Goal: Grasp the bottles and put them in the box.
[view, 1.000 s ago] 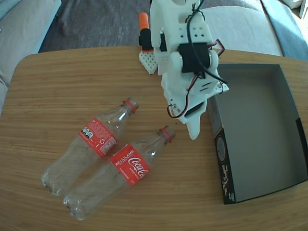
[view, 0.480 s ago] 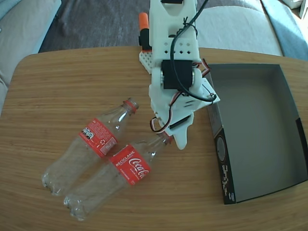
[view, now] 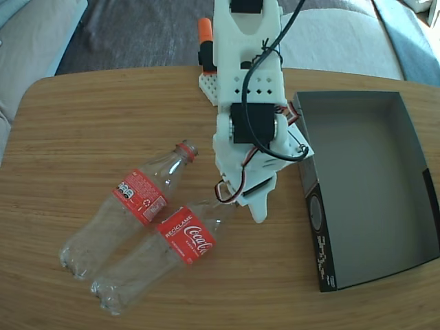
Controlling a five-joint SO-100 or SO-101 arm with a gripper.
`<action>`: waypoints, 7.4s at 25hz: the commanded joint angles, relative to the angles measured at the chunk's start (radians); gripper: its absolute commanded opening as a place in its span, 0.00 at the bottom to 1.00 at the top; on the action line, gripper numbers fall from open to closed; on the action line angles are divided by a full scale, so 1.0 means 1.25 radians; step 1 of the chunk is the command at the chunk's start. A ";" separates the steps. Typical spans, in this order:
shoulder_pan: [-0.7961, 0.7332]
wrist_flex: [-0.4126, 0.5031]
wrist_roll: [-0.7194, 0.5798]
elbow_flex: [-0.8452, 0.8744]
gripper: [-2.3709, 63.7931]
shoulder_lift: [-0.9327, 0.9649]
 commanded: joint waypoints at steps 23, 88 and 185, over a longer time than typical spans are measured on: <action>0.010 -0.083 -0.093 0.036 0.70 -0.075; 0.053 -0.129 -0.152 0.053 0.27 -0.072; -0.778 0.179 -0.085 -0.053 0.03 0.387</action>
